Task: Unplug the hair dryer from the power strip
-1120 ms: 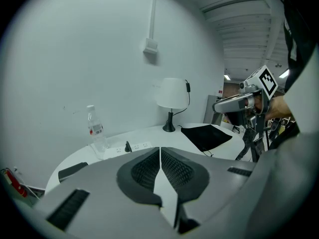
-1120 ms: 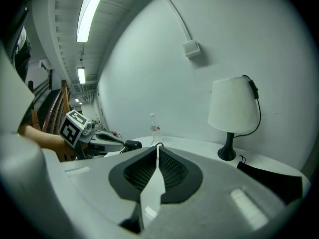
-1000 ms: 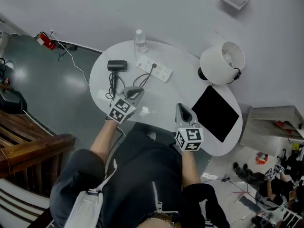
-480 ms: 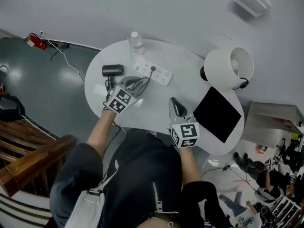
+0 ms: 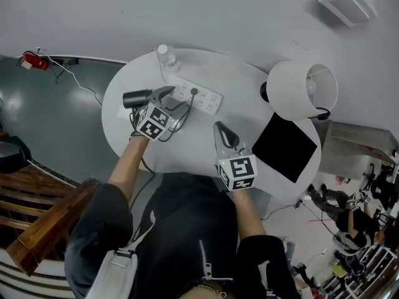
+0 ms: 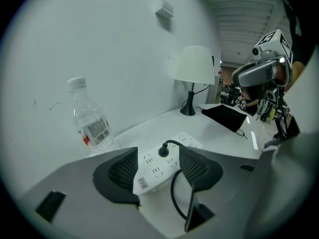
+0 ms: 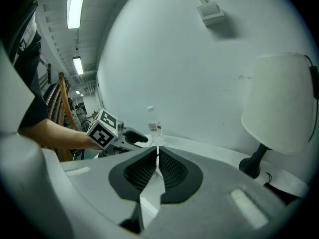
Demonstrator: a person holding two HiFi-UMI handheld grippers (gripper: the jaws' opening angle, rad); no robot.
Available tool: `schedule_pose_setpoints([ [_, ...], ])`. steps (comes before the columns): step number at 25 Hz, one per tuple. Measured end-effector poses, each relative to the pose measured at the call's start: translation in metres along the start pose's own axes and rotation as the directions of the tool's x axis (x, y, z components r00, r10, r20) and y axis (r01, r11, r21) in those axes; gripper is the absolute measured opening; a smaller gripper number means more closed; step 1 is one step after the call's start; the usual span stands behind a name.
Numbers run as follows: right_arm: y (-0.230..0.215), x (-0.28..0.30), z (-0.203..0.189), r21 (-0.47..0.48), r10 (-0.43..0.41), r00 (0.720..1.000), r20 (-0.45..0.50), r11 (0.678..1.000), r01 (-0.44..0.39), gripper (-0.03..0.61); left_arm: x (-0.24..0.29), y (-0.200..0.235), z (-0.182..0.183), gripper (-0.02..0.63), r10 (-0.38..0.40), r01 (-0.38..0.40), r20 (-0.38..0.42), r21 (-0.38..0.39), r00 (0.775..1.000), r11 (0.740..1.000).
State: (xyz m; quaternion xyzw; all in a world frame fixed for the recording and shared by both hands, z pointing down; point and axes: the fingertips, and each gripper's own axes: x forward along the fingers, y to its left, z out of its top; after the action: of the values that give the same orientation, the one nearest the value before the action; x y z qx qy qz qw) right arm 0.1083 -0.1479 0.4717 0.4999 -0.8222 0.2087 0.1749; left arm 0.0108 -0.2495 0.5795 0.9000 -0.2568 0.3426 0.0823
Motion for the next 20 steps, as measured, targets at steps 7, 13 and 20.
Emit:
schedule_pose_setpoints([
  [7, -0.004, 0.023, -0.006, 0.025, -0.002, 0.999, -0.036, 1.000, 0.003, 0.006, 0.025, 0.024, -0.006, 0.264, 0.071, -0.071, 0.000, -0.044, 0.997, 0.997],
  [13, -0.009, 0.043, -0.010, 0.043, -0.010, 0.998, -0.060, 0.999, 0.012, 0.006, 0.047, 0.025, -0.021, 0.264, 0.071, -0.076, -0.047, -0.105, 0.996, 0.992],
  [20, -0.014, 0.066, -0.021, 0.042, 0.001, 0.994, -0.109, 0.999, 0.003, 0.006, 0.064, 0.023, -0.032, 0.261, 0.067, -0.078, -0.087, -0.132, 0.994, 0.988],
])
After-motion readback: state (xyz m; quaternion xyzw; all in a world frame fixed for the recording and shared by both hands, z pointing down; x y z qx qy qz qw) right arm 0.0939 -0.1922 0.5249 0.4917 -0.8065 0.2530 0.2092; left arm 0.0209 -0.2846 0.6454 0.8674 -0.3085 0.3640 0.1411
